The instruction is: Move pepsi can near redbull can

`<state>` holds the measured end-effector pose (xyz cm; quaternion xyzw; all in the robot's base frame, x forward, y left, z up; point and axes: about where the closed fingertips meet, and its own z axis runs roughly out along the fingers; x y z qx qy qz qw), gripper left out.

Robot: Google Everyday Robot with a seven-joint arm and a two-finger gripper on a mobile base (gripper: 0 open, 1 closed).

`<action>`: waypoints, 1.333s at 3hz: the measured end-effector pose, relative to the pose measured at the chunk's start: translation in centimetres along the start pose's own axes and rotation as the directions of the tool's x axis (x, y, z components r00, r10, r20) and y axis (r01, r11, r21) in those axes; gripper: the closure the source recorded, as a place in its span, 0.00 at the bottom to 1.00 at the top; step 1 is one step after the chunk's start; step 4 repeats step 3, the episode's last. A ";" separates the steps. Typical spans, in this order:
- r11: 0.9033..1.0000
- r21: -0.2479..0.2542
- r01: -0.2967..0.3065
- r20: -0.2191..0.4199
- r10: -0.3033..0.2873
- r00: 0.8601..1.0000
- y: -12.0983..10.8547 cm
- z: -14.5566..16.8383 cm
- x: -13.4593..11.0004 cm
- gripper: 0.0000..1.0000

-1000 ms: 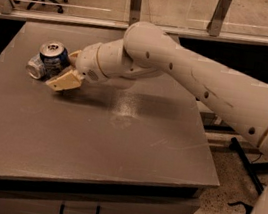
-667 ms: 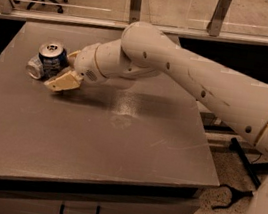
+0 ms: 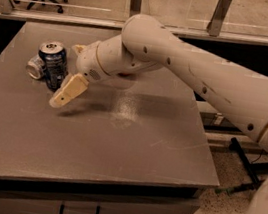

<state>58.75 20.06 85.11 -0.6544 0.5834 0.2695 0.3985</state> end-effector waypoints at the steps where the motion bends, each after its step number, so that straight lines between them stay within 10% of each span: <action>1: 0.999 0.020 0.042 0.007 -0.043 0.999 -1.0 -3.1 -1.0 0.00; 2: 0.993 0.093 0.074 0.008 -0.075 0.997 -3.2 -8.3 -1.8 0.00; 4: 0.993 0.093 0.074 0.008 -0.075 0.997 -3.2 -8.3 -1.8 0.00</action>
Offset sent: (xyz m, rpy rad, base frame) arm 0.0366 -0.1113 0.1090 0.0303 -0.1881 -0.0932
